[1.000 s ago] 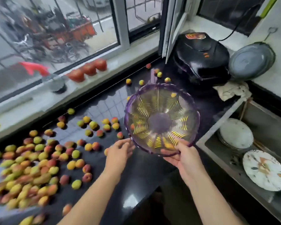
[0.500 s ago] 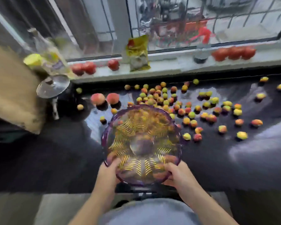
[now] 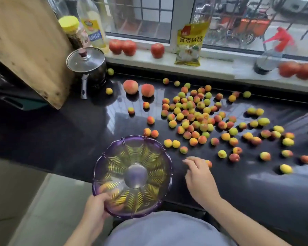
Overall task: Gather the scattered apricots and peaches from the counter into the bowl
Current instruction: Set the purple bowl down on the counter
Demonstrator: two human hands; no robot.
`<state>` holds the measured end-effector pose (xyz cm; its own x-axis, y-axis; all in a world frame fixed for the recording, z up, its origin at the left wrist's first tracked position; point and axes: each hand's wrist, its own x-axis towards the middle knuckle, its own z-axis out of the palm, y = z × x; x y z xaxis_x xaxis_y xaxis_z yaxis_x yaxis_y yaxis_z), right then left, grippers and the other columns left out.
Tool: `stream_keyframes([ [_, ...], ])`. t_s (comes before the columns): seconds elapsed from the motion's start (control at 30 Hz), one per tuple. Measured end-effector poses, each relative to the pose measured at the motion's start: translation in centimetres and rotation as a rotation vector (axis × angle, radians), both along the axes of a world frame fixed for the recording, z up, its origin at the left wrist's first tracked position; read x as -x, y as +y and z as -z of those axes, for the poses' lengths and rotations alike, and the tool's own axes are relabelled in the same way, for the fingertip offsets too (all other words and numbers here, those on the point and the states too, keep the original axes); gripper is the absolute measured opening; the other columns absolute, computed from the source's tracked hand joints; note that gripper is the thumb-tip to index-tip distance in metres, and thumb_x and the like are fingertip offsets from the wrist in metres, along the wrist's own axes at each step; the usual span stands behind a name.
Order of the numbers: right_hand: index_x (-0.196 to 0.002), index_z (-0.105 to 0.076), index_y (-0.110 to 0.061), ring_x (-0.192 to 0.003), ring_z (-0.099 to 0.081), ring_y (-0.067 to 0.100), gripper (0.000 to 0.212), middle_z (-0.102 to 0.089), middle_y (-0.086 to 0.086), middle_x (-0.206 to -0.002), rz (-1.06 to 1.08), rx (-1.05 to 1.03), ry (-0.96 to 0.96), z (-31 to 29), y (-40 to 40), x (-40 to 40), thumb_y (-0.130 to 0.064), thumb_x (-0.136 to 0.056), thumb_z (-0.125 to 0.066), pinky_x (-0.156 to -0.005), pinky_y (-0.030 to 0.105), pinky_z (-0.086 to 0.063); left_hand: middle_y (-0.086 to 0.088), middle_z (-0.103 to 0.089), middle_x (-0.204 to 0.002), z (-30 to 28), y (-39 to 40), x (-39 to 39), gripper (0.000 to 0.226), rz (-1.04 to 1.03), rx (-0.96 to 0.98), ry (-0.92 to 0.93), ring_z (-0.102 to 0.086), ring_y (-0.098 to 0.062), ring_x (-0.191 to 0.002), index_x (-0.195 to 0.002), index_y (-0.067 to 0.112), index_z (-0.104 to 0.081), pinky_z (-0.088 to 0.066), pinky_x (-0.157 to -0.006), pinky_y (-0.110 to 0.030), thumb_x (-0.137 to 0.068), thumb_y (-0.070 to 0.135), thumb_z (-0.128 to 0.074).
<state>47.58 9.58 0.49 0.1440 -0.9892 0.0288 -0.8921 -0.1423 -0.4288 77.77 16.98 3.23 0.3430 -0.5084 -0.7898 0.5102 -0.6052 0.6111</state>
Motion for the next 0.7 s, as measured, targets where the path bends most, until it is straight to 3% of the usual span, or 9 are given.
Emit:
stream_keyframes([
  [0.1, -0.149, -0.046, -0.011, -0.145, -0.031, 0.041, 0.059, -0.038, 0.019, -0.156, -0.435, 0.156, 0.352, 2.2, -4.6, -0.9, -0.012, -0.091, -0.059, -0.117, 0.052, -0.031, -0.019, -0.078, -0.094, 0.8, -0.4, -0.8, 0.041, 0.008, -0.011, -0.042, -0.072, -0.037, -0.085, -0.112, -0.002, -0.068, -0.061, -0.05, -0.036, -0.09, -0.021, -0.04],
  [0.17, -0.156, -0.032, -0.015, -0.151, -0.016, 0.042, 0.062, -0.02, 0.018, -0.164, -0.623, 0.158, 0.498, 3.1, -7.6, -1.4, -0.02, -0.097, -0.05, -0.123, 0.053, -0.016, -0.016, -0.08, -0.089, 1.1, -0.8, -0.7, 0.041, 0.013, 0.0, -0.058, -0.073, -0.036, -0.084, -0.11, 0.002, -0.07, -0.062, -0.05, -0.036, -0.092, -0.021, -0.041],
  [0.23, -0.156, -0.033, -0.017, -0.152, -0.016, 0.041, 0.06, -0.019, 0.018, -0.165, -0.723, 0.181, 0.575, 4.0, -9.4, -1.5, -0.025, -0.099, -0.049, -0.123, 0.053, -0.011, -0.013, -0.08, -0.084, 1.2, -1.0, -0.6, 0.04, 0.03, 0.013, -0.062, -0.075, -0.033, -0.076, -0.105, 0.005, -0.07, -0.061, -0.049, -0.036, -0.094, -0.02, -0.042],
  [0.37, -0.147, -0.048, -0.011, -0.145, -0.032, 0.043, 0.051, -0.036, 0.022, -0.157, -0.772, 0.242, 0.713, 4.0, -12.2, -0.3, -0.022, -0.099, -0.034, -0.121, 0.056, -0.017, -0.02, -0.077, -0.097, 1.6, -1.7, 0.1, 0.036, 0.048, 0.024, -0.049, -0.077, -0.031, -0.074, -0.108, 0.005, -0.069, -0.062, -0.051, -0.037, -0.096, -0.018, -0.044],
  [0.5, -0.143, -0.051, -0.006, -0.142, -0.033, 0.048, 0.056, -0.037, 0.026, -0.155, -0.74, 0.216, 0.786, 3.4, -14.3, 1.3, -0.02, -0.098, -0.021, -0.12, 0.06, -0.02, -0.018, -0.077, -0.098, 2.1, -2.2, 0.7, 0.034, 0.067, 0.009, -0.043, -0.076, -0.03, -0.077, -0.11, 0.007, -0.068, -0.062, -0.052, -0.037, -0.097, -0.016, -0.046],
  [0.63, -0.141, -0.051, -0.007, -0.137, -0.036, 0.048, 0.053, -0.036, 0.028, -0.154, -0.691, 0.24, 0.784, 3.1, -15.5, 1.3, -0.02, -0.098, -0.023, -0.118, 0.06, -0.02, -0.021, -0.077, -0.109, 3.1, -2.6, 0.9, 0.038, 0.11, -0.007, -0.044, -0.078, -0.035, -0.086, -0.12, 0.008, -0.068, -0.066, -0.069, -0.05, -0.097, -0.014, -0.047],
  [0.7, -0.14, -0.053, -0.009, -0.137, -0.036, 0.048, 0.053, -0.035, 0.027, -0.155, -0.652, 0.242, 0.782, 2.8, -16.0, 1.3, -0.021, -0.097, -0.025, -0.117, 0.058, -0.019, -0.02, -0.078, -0.107, 3.3, -2.9, 1.1, 0.037, 0.118, -0.003, -0.038, -0.078, -0.034, -0.085, -0.117, 0.009, -0.069, -0.066, -0.069, -0.05, -0.098, -0.014, -0.046],
])
